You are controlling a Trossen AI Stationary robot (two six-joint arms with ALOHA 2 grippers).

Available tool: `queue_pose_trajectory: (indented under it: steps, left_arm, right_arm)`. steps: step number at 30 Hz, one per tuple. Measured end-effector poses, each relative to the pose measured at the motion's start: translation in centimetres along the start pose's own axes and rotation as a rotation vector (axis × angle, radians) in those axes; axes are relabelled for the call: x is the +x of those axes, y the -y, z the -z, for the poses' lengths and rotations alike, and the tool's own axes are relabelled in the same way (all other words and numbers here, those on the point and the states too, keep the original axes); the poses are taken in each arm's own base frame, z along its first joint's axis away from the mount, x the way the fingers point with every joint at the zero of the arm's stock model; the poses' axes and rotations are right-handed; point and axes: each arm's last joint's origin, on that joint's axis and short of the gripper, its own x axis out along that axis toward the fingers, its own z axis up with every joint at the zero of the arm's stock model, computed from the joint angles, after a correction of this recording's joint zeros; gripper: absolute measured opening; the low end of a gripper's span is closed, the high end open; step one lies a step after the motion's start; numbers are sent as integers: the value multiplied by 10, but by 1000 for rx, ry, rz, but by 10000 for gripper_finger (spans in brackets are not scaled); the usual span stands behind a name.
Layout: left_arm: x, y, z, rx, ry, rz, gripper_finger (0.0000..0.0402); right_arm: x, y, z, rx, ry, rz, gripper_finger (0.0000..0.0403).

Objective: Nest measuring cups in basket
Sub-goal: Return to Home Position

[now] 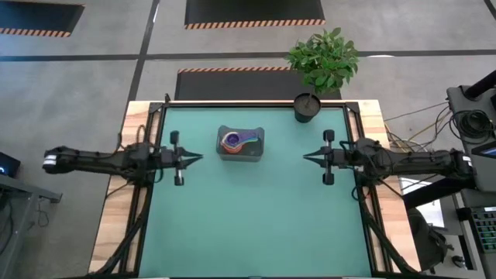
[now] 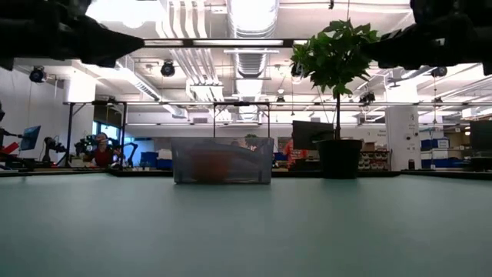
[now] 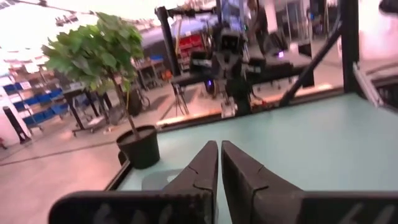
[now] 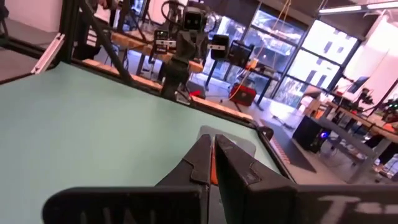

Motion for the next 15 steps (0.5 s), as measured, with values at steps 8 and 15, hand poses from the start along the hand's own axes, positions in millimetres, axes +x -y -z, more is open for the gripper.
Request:
queue_pose_trajectory:
  steps: [8,15]
  left_arm:
    - [-22,1,14,-79,116,-27,0]
    - [-31,4,28,-160,138,-26,0]
  right_arm:
    - [-22,-2,-3,-19,136,55,9]
    - [-37,-7,6,-21,223,86,9]
